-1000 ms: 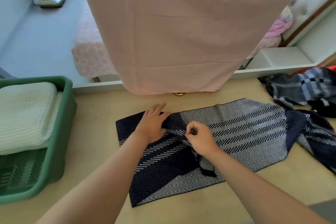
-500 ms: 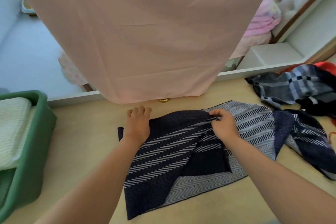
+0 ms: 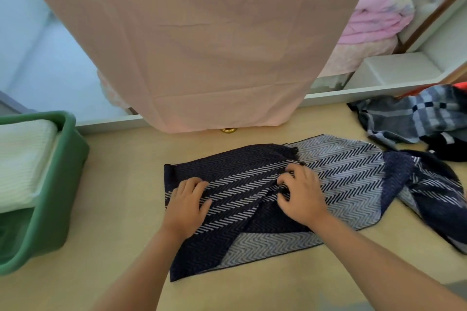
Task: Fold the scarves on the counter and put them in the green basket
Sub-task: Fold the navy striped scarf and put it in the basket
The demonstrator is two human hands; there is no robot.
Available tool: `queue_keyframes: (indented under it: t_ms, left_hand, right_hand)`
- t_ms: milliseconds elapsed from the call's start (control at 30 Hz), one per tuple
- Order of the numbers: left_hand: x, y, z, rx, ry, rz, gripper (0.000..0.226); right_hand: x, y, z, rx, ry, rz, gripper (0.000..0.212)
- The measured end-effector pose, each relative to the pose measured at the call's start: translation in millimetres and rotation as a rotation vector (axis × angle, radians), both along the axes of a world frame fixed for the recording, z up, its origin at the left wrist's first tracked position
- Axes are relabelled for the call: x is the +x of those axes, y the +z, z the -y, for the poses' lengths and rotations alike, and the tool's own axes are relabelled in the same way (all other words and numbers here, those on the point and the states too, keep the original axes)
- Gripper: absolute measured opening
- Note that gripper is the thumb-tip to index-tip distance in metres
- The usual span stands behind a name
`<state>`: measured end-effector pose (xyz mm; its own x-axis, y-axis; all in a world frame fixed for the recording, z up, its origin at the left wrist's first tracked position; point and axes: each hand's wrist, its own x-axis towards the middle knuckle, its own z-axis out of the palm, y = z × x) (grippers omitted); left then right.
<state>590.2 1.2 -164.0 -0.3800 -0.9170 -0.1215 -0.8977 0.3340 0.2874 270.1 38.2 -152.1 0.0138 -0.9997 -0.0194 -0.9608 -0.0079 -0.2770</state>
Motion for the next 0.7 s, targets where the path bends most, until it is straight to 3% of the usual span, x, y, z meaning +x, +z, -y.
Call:
queue_keyframes:
  t_ms: [67,167,233,367,533,700]
  left_hand:
    - [-2,4,-16,-0.026,-0.054,-0.034,0.037]
    - [0,7,-41,0.015,-0.111,-0.041,0.038]
    - [3,7,-58,0.061,-0.135,-0.014,0.044]
    - [10,3,-83,0.157,-0.112,0.083,0.059]
    - [18,-2,-102,0.111,-0.094,0.127,0.061]
    - [25,-9,-113,0.041,-0.116,0.055,0.044]
  right_hand:
    - [1,2,-18,0.075,0.192,0.014,0.023]
    - [-7,-7,-39,0.173,0.377,-0.043,0.034]
    - [-15,-14,-48,0.176,0.396,-0.063,0.036]
    - [-23,-24,-54,0.038,0.443,-0.101,0.018]
    - [-19,-22,-55,-0.012,0.335,0.007,0.006]
    - [-11,1,-51,0.021,0.134,0.183,0.021]
